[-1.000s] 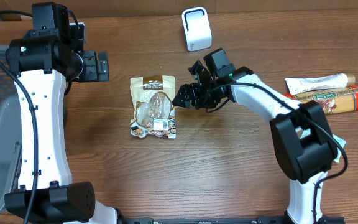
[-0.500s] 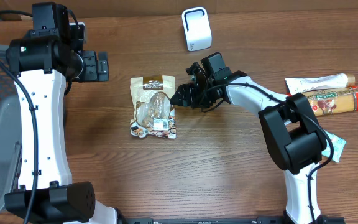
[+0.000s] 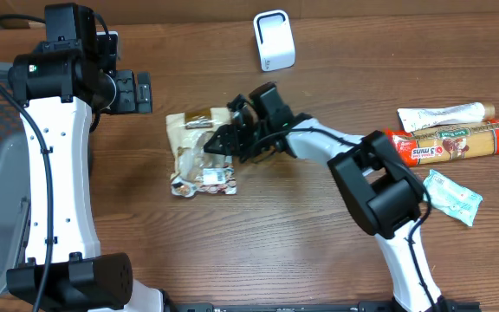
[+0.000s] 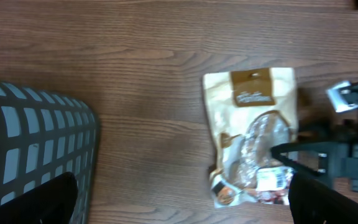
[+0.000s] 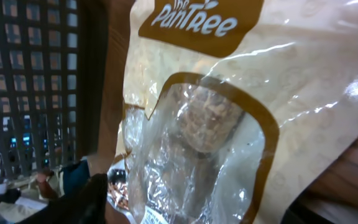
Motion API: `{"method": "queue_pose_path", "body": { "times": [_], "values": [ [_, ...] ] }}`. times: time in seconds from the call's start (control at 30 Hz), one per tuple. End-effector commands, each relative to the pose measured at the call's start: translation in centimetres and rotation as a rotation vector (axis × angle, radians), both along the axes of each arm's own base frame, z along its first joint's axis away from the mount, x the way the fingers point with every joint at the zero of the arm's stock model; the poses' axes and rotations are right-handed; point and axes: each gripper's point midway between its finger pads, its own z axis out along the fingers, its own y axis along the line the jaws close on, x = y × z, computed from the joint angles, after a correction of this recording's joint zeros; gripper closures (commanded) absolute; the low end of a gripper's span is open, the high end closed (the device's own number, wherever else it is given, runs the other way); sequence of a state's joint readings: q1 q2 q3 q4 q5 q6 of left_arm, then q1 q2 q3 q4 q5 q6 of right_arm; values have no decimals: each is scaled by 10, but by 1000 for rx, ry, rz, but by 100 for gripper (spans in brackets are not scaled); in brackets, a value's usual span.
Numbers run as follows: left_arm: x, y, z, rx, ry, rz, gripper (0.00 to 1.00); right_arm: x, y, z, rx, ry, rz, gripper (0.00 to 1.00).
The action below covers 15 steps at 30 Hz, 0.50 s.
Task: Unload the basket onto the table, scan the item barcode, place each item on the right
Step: 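Grasp the snack bag top and lift it with the right gripper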
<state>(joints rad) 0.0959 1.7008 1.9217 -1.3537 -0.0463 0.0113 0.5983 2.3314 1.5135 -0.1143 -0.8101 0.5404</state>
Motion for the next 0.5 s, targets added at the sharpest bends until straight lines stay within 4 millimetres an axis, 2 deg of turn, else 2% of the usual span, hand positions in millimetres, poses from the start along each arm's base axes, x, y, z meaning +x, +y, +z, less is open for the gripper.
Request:
{"method": "queue_pose_path", "body": {
  "times": [0.0, 0.03, 0.17, 0.27, 0.37, 0.47],
  "values": [
    [4, 2, 6, 18, -18, -12, 0, -21, -7, -80, -174, 157, -104, 37],
    [4, 2, 6, 18, -18, -12, 0, -22, -6, -83, -187, 164, -118, 42],
    [4, 2, 6, 18, -18, -12, 1, -24, -6, -85, -198, 164, -122, 79],
    [4, 2, 6, 18, -18, -12, 1, -25, -6, -82, -173, 186, -105, 94],
    [4, 2, 6, 18, -18, -12, 0, -24, -10, -69, -108, 221, -69, 96],
    [4, 2, 6, 18, -18, -12, 0, -14, -22, -52, -51, 252, -65, 96]
  ]
}}
